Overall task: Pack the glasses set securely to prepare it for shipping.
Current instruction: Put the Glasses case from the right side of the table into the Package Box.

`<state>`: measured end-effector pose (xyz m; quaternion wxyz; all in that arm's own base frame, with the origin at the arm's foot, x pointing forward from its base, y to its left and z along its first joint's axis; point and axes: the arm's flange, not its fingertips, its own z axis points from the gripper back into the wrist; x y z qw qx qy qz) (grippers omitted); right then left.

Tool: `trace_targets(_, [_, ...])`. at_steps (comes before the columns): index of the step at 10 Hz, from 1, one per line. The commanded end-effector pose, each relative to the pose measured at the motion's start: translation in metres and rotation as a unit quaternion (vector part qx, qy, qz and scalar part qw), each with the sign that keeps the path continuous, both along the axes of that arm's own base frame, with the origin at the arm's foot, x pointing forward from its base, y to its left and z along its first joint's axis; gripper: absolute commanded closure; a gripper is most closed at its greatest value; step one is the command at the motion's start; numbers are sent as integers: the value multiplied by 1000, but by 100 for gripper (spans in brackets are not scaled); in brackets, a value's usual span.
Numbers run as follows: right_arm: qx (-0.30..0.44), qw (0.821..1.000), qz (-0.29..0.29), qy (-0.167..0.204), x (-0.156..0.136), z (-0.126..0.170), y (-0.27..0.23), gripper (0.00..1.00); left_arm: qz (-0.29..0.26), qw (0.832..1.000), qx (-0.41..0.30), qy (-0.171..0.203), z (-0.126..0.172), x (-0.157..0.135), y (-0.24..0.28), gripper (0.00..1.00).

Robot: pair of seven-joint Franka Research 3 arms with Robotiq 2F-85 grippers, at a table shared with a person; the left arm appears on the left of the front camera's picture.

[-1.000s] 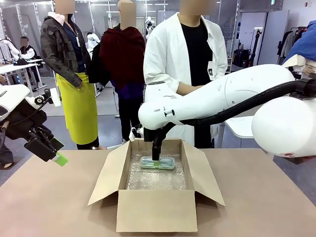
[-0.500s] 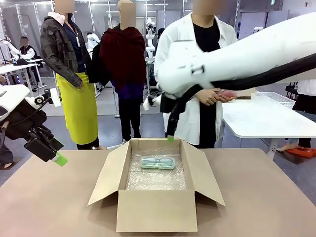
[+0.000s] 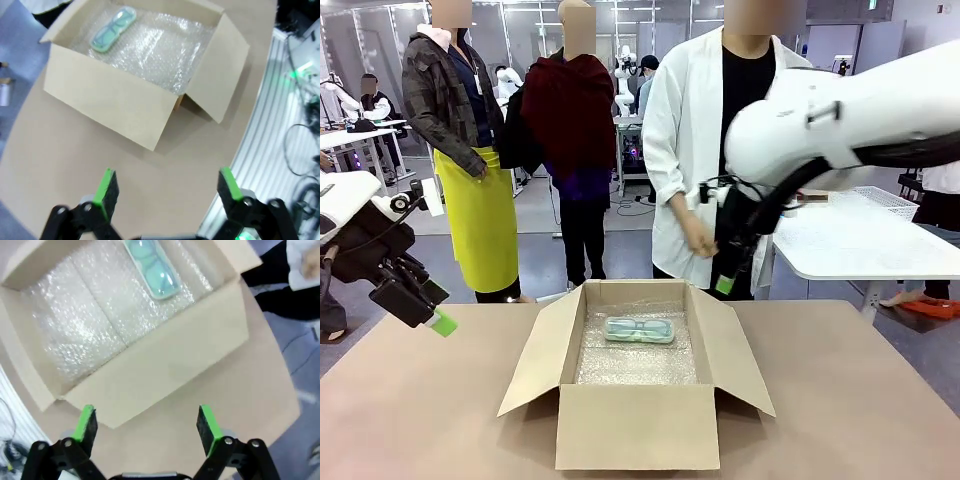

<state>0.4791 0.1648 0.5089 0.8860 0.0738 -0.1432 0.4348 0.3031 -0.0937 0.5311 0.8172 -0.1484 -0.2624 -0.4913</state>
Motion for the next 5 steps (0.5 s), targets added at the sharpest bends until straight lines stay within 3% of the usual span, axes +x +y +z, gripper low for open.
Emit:
trace_targets(1, [73,993,-84,-47,-64,-11,-48,0,-11,1000,-9,0,0,0,2,0])
trace_targets(5, [51,971,-233,-17,-101,3,-103,0,-11,1000,-9,0,0,0,2,0])
